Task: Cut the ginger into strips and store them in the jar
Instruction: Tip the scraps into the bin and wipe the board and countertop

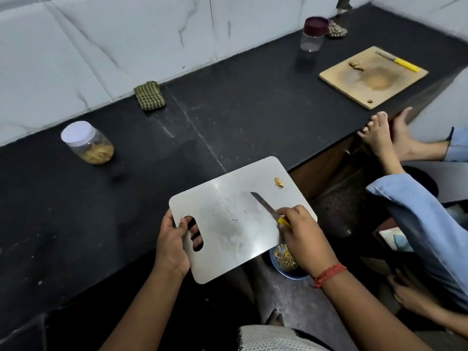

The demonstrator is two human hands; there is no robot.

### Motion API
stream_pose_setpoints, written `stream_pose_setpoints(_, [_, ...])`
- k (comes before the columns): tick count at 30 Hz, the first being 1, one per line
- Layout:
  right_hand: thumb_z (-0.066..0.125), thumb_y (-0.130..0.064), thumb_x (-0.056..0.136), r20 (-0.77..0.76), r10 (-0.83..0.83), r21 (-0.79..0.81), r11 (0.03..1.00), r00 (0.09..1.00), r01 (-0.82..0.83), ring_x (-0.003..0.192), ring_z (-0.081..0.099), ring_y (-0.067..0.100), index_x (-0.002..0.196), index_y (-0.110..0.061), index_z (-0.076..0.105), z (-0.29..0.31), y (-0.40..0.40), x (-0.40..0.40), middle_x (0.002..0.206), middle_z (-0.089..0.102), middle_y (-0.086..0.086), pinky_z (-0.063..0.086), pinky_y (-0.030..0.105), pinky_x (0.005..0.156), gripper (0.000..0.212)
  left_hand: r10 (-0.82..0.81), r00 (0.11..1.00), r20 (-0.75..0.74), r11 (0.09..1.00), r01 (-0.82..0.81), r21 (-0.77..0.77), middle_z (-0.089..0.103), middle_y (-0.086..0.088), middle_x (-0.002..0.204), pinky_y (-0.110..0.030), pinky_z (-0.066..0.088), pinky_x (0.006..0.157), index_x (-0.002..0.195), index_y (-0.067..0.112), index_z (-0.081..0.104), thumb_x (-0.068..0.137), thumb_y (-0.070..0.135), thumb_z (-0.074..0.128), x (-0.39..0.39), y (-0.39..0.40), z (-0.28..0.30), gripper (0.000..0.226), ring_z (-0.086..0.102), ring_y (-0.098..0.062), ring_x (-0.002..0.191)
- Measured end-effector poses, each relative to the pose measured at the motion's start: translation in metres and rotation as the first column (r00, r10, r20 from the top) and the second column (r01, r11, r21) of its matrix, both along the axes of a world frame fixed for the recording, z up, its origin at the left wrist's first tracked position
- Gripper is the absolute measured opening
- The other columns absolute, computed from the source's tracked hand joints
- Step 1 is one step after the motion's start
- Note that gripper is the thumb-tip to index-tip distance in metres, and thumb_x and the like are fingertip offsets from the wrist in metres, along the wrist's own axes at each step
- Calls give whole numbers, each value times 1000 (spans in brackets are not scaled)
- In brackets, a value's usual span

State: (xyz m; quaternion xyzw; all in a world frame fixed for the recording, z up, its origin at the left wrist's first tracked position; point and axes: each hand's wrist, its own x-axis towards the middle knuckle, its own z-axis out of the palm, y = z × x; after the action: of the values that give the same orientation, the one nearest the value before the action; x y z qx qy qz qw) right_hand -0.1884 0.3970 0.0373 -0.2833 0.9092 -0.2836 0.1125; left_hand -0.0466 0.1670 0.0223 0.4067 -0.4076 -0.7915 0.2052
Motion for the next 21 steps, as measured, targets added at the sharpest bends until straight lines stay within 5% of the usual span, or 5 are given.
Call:
stream_pose_setpoints(4, [56,-20,93,20,23,2,1000,1000,-23,90,52,14,112,-29,59,-14,24,5,97,44,-11,40,22,74,21,-13,1000,17,1000,13,-28,61,-3,98,-25,42,44,143,19,46,107,2,33,6,29,-7,43,62,-15,64])
stream_pose_setpoints(11, [58,-18,92,74,41,26,999,996,-43,96,52,16,106,-28,59,-33,56,17,99,51,-8,47,30,82,17,7,999,43,1000,-6,-14,63,-5,103,-26,40,48,142,25,50,108,5,36,20,62,-30,42,61,-17,67])
stream_pose_setpoints(16, [58,-17,91,103,46,56,997,994,-52,94,53,18,106,-26,59,-57,72,21,100,52,-5,49,32,80,17,14,994,107,1000,-17,22,70,-6,121,-34,57,61,143,28,49,110,10,35,29,81,-48,40,72,-27,100])
stream_pose_setpoints(21, [56,-16,90,130,27,83,996,991,-38,92,55,23,110,-21,61,-92,85,32,99,56,0,49,33,76,21,48,979,198,994,-66,87,69,6,88,-26,50,51,133,22,53,110,9,36,34,99,-72,32,67,-14,69])
